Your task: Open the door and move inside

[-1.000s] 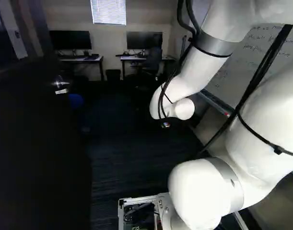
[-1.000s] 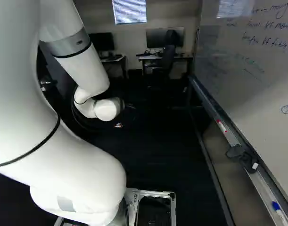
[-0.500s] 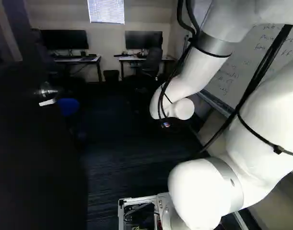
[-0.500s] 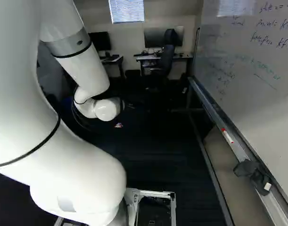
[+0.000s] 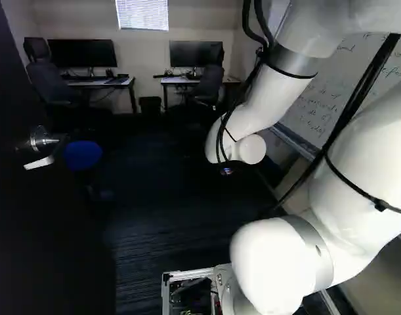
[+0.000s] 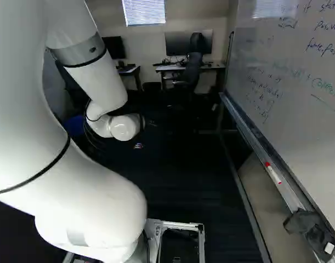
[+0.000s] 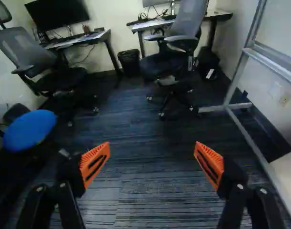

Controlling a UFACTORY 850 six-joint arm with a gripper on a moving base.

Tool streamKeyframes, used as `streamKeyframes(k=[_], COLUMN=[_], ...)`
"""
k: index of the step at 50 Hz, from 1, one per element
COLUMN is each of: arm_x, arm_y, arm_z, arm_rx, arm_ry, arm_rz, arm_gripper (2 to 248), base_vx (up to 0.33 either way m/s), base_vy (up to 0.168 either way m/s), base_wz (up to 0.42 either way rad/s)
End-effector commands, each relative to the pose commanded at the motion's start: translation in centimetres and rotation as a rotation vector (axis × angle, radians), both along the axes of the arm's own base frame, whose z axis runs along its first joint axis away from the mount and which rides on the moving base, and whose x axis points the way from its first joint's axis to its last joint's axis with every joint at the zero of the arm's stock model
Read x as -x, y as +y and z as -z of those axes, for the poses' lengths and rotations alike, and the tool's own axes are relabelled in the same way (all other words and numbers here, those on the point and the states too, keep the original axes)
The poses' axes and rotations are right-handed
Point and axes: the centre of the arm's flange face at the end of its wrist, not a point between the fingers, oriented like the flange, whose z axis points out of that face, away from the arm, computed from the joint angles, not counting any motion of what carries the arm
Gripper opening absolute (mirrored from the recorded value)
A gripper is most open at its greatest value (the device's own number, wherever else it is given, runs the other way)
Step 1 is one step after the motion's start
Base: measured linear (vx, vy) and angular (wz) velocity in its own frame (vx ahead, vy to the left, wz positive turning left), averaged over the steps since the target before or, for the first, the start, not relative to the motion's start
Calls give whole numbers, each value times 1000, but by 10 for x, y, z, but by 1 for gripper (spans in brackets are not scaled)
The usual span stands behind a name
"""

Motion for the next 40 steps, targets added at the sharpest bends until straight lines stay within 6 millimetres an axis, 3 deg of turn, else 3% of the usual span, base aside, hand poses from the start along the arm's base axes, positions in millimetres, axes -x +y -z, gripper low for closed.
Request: streamKeyframes(k=[40], arm_x=[0], arm_y=[0], arm_z=[0], arm_rx=[0], arm_ry=[0], arm_rz=[0], arm_gripper=[247], base_vx=[194], base_vy=[3], base_wz=[-13])
